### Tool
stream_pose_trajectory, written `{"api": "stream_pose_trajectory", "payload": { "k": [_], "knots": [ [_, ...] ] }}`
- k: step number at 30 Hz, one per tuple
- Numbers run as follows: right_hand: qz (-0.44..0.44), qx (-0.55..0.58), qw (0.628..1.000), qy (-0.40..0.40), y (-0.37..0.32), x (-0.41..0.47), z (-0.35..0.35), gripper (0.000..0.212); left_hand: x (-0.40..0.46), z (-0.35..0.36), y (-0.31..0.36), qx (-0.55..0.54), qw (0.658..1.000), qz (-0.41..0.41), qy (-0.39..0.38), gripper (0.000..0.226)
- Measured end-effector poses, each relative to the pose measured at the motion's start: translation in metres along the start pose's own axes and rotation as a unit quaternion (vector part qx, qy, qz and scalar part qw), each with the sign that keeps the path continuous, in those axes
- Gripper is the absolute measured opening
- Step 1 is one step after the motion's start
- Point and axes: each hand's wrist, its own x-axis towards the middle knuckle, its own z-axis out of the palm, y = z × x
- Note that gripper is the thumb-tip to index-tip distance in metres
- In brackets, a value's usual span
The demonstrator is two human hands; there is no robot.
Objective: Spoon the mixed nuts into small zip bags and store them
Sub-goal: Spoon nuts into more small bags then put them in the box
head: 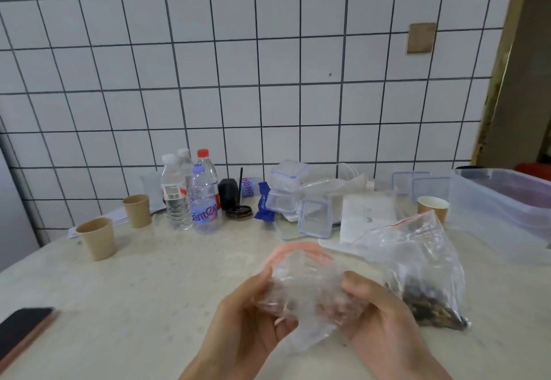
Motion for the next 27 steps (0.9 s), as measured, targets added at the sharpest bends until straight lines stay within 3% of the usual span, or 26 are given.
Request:
{"api": "stream_pose_trajectory", "payload": {
  "k": [2, 5, 9, 10, 13, 18, 22, 27],
  "knots": [
    [-0.012, -0.038, 0.999, -0.014, -0.002, -0.001, -0.004, 0.079, -0.003, -0.002, -0.001, 0.062, 0.996, 0.054, -0.043, 0.033],
    [-0.036, -0.156, 0.987, -0.022, -0.002, -0.008, -0.008, 0.053, -0.004, -0.001, -0.005, 0.14, 0.979, 0.137, -0.054, 0.041],
    [-0.083, -0.234, 0.963, 0.103, 0.008, -0.007, -0.008, 0.027, -0.006, 0.001, -0.012, 0.212, 0.953, 0.213, 0.029, 0.041],
    [-0.089, -0.237, 0.958, 0.132, 0.01, -0.007, -0.005, 0.021, -0.006, 0.001, -0.013, 0.235, 0.943, 0.231, 0.049, 0.038],
    [-0.109, -0.222, 0.955, 0.162, 0.015, -0.007, -0.006, 0.042, -0.009, 0.001, -0.017, 0.297, 0.91, 0.273, 0.099, 0.033],
    [-0.11, -0.15, 0.964, 0.192, 0.014, -0.011, -0.005, 0.026, -0.009, -0.001, -0.015, 0.279, 0.899, 0.297, 0.162, 0.02],
    [-0.121, -0.172, 0.952, 0.224, 0.008, -0.014, -0.008, 0.029, -0.011, -0.004, -0.009, 0.343, 0.854, 0.332, 0.205, 0.019],
    [-0.116, -0.19, 0.951, 0.212, 0.004, -0.015, -0.011, 0.027, -0.014, 0.0, -0.008, 0.292, 0.898, 0.271, 0.187, 0.01]
  ]
}}
